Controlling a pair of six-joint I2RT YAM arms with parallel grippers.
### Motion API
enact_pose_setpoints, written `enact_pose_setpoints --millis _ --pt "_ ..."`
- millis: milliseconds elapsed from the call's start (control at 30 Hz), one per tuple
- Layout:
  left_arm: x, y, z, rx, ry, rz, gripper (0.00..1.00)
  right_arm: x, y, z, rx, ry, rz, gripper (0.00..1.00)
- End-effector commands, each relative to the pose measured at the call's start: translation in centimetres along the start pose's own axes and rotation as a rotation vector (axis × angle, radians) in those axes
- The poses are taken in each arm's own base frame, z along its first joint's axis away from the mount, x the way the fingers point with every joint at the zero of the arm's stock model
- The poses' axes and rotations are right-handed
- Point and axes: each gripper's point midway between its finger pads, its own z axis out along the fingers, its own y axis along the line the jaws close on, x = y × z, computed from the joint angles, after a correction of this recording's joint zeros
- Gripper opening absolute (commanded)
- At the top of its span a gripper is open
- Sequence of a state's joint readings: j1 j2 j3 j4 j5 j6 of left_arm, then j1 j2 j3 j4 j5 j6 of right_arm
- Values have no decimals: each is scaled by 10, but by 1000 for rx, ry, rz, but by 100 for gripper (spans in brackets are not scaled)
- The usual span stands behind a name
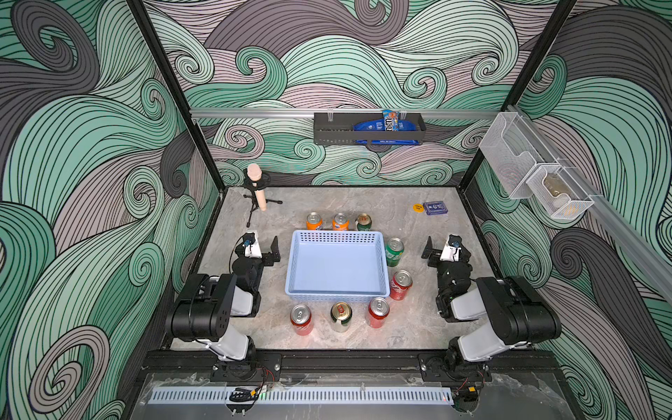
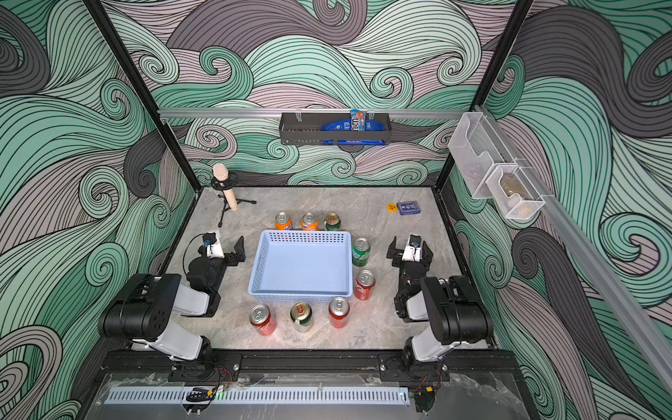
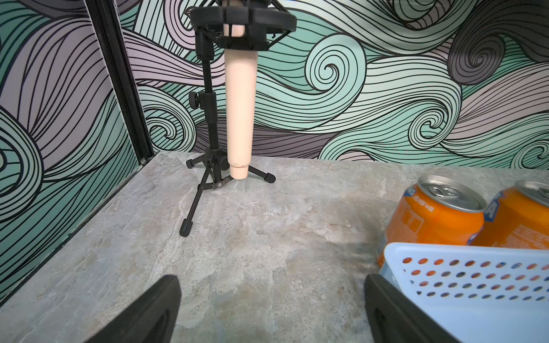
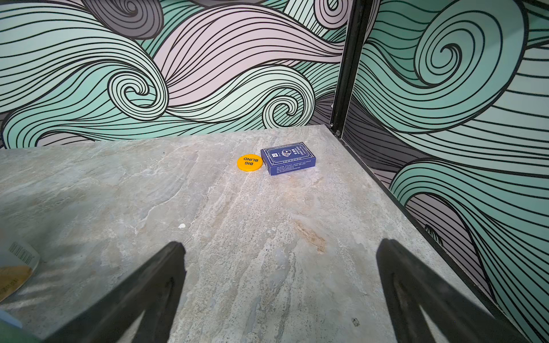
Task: Take out the drinks from the basket
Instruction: Reset both arms
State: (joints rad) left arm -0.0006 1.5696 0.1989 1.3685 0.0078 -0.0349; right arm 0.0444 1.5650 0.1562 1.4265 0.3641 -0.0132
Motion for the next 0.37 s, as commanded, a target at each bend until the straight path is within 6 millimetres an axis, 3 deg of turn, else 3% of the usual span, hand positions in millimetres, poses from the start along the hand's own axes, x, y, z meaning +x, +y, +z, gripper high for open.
enact_pose_setpoints --millis 0,333 --pt "-5 -3 3 11 -20 6 99 -13 -1 3 4 -46 15 100" --pt "-4 -3 4 11 -14 7 99 -13 -1 3 3 -46 15 100"
